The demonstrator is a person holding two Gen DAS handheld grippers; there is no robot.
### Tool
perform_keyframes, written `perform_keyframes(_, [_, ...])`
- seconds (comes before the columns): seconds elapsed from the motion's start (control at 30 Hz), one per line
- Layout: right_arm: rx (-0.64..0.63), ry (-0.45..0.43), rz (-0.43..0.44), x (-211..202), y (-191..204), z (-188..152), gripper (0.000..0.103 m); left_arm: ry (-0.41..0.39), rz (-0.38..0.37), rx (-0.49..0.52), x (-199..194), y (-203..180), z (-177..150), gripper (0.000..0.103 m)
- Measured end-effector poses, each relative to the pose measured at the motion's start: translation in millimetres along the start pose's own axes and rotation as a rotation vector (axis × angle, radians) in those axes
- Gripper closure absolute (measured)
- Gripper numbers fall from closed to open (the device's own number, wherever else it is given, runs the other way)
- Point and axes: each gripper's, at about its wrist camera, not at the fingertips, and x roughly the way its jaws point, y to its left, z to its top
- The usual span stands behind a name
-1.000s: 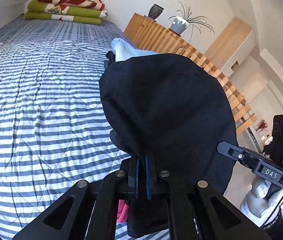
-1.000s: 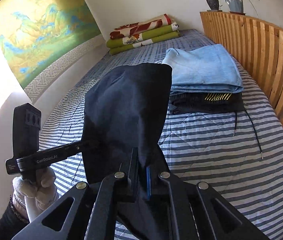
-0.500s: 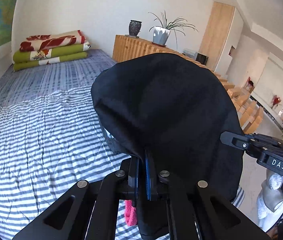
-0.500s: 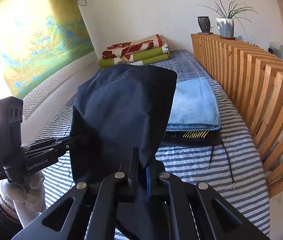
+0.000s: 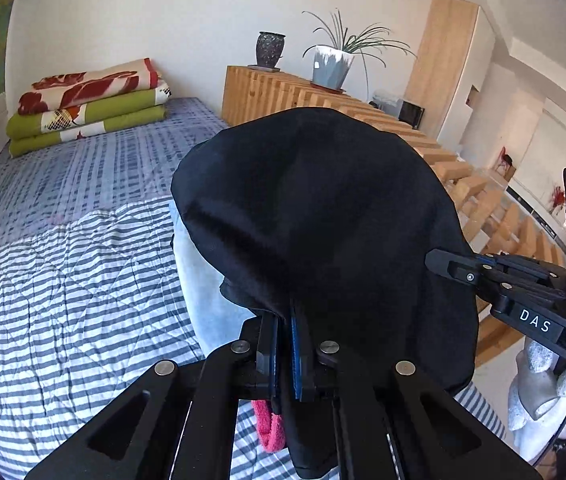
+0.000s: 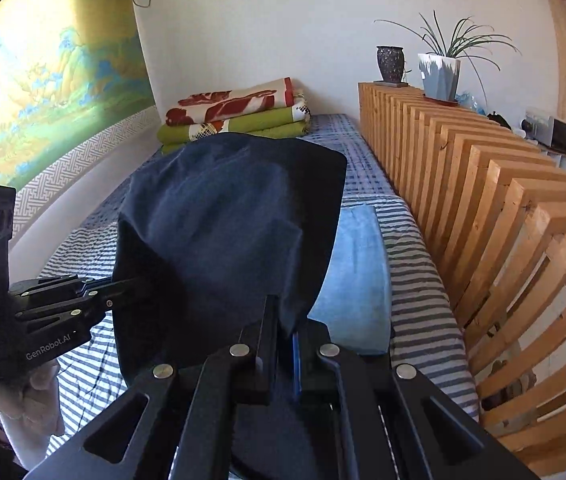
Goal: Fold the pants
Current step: 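Lift the folded pants with both grippers and carry them to the clothes stack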
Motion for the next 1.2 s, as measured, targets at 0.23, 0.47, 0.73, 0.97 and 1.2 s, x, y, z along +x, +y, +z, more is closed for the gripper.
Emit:
perform_keyframes(0.23, [0.027, 0.040, -0.008, 84, -24, 20, 0.098, 0.047, 0.028, -0.018, 90, 38, 28, 0.098])
perform_keyframes(0.47, [0.048, 0.065, -0.029, 143, -42, 24, 0.098, 0.078, 0.026, -0.040, 166, 77, 41, 0.098])
perform_keyframes(0.73, [0.080, 0.123, -0.151, 184, -62, 25, 0.077, 0.133, 0.005, -0.074, 198, 123, 44, 0.074])
perform_keyframes(0.97, [0.140, 0.059, -0.098, 156, -78, 35, 0.071, 0.132, -0.070, -0.180, 199, 158, 59, 0.068])
perform_keyframes(1.2, [0.293, 0.208, 0.103, 207, -105, 39, 0.056, 0.225, -0.075, -0.195, 238, 146, 47, 0.086])
